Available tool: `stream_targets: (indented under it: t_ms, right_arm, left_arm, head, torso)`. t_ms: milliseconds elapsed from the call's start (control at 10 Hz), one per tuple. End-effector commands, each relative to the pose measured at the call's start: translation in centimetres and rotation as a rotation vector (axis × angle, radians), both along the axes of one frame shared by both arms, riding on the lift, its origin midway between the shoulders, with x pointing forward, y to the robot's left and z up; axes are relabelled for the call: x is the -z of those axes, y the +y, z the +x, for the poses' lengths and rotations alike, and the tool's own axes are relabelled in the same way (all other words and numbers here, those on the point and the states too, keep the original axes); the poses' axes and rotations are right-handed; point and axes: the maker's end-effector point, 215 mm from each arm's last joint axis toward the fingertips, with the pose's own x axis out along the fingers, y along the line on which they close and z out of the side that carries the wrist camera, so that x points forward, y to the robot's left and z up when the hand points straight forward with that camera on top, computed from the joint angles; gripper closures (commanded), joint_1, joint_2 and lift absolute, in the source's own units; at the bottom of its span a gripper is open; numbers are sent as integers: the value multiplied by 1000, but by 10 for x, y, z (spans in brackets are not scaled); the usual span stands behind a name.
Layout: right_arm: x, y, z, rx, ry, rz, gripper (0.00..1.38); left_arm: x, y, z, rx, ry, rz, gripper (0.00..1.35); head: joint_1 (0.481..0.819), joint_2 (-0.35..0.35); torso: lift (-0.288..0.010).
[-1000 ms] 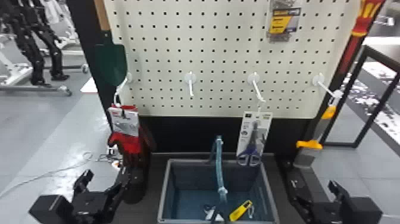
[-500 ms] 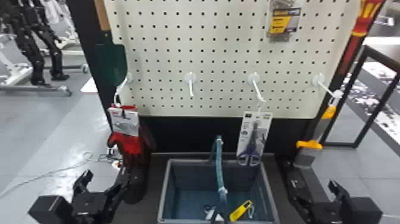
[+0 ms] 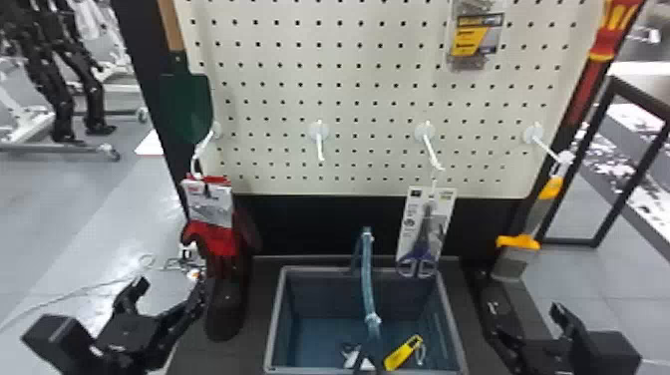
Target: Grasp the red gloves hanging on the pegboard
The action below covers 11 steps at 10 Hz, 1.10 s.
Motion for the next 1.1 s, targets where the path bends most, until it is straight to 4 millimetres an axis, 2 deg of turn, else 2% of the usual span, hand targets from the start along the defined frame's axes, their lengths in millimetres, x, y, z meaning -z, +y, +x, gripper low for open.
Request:
stream_targets:
  t_ms: [0,400,800,1000]
  right_arm:
    - [-1,0,0,-1,-2,1,257]
    - [-1,6,2,-20,-3,0,257]
    - [-2,12,4,-36,-4,-1,257]
    - [-1,13,5,-42,-3,0,257]
  left_arm:
    - [-5,24,14,40,-10,-15,236]
    - [-24,24,45,292,-5,-7,236]
    - [-48,44,73,365,26,46,236]
    - [-56,39,84,442,56,51,236]
  head:
    - [549,0]
    - [549,0]
    - [549,0]
    - [549,0]
  torso:
    - [-100]
    - [-100]
    - [-100]
    - [-100]
